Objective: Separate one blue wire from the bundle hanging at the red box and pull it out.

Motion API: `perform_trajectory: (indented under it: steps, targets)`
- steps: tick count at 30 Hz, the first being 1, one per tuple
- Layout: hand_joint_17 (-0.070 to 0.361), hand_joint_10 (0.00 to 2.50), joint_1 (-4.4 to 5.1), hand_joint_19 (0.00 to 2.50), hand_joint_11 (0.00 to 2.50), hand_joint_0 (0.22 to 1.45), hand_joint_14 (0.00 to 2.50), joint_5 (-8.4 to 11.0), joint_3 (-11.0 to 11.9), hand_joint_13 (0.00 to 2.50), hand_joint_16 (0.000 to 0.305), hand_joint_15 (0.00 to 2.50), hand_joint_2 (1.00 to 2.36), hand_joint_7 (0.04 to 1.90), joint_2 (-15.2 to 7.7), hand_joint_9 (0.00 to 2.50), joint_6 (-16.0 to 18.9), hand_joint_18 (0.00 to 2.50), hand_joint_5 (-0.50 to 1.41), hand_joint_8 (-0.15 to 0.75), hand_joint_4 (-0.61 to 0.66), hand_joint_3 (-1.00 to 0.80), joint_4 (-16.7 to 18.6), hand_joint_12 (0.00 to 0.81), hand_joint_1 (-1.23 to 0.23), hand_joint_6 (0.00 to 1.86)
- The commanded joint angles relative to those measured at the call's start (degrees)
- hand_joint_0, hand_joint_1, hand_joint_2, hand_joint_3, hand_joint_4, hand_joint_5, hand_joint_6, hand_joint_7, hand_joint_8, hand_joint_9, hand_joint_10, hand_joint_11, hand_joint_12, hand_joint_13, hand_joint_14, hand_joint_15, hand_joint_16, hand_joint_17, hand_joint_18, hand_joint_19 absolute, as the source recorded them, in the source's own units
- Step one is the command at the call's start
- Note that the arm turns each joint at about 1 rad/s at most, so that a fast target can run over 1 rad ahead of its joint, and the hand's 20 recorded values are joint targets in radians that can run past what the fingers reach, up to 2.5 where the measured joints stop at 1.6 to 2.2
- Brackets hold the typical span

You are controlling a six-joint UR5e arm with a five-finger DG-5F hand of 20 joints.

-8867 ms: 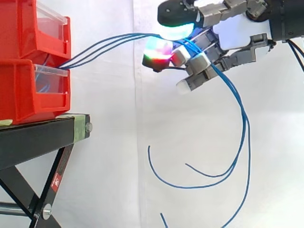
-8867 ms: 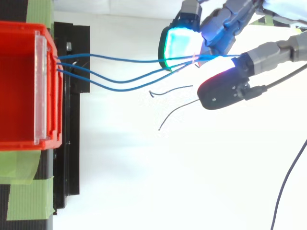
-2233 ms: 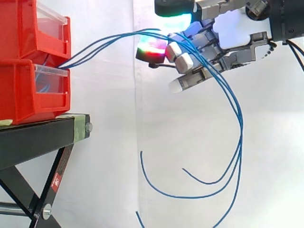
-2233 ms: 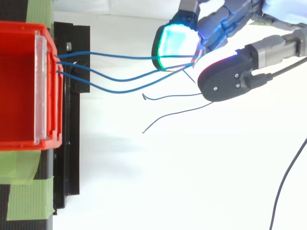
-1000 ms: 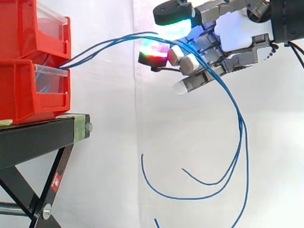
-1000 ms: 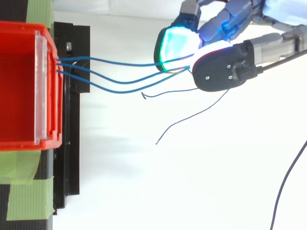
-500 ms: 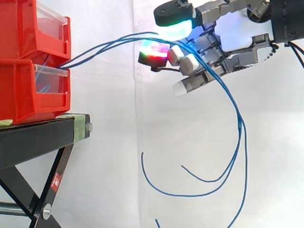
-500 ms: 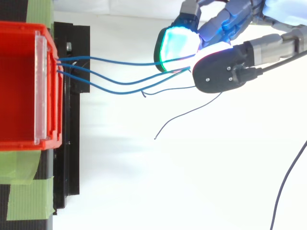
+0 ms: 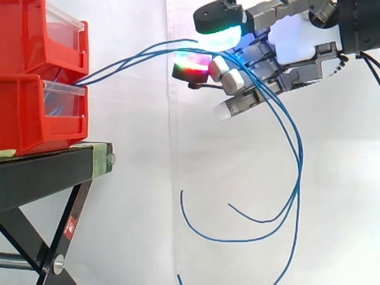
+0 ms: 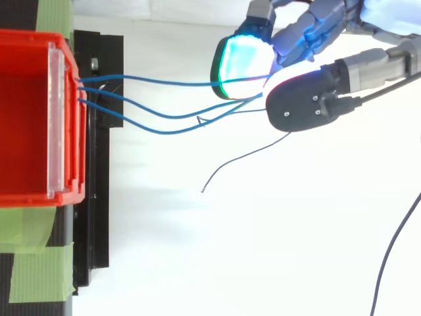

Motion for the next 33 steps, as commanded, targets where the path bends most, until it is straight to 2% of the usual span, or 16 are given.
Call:
perform_trajectory:
  steps: [1,12,14,19,33]
  targets:
    - [0.139,0.02,-0.06,0.21,1.04,0.69,0.03,0.0,-0.1,0.96,0.062,0.94,1.02,0.93,0.0,0.67,0.0,0.6,-0.26,0.334,0.26,-0.01,0.0,0.463,-0.99,0.89]
    - [0.14,0.02,-0.06,0.18,0.98,0.68,0.03,0.0,-0.1,0.85,0.062,0.88,1.02,0.96,0.0,0.54,0.1,0.56,-0.28,0.313,0.27,-0.08,0.0,0.457,-1.0,0.85]
    - [0.136,0.02,-0.06,0.21,1.02,0.7,0.03,0.0,-0.1,0.98,0.06,0.98,1.02,0.95,0.0,0.56,0.1,0.6,-0.28,0.305,0.26,-0.13,0.0,0.442,-1.0,0.85]
    - [0.134,0.02,-0.06,0.22,0.99,0.72,0.03,-0.09,0.0,0.99,0.059,0.97,1.02,0.91,0.0,0.56,0.3,0.63,-0.28,0.308,0.27,-0.22,0.0,0.45,-1.0,0.84]
    - [0.127,0.02,0.02,0.39,1.02,0.6,0.02,-0.09,0.0,1.11,0.057,1.01,1.01,0.88,0.0,0.83,0.8,0.67,-0.23,0.365,0.25,-0.32,0.0,0.464,-0.82,0.83]
